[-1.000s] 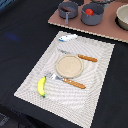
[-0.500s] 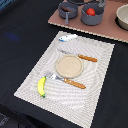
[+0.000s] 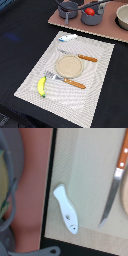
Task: Interact with the objects in diverse but meaningful ways.
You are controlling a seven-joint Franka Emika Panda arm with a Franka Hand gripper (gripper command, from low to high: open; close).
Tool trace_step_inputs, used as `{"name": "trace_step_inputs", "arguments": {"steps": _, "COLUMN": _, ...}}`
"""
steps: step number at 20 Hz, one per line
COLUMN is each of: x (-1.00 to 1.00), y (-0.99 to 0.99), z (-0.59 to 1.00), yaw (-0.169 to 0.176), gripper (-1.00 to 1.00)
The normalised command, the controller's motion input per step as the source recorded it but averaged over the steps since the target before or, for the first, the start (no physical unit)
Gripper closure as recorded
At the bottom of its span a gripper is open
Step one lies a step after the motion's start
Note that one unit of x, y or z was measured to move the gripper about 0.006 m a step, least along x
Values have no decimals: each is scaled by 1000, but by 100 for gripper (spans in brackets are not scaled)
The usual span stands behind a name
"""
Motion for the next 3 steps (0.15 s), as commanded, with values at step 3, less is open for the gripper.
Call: {"name": "trace_step_inputs", "arguments": {"steps": 3, "x": 321, "y": -776, "z": -61, "yaw": 9, "gripper": -100}}
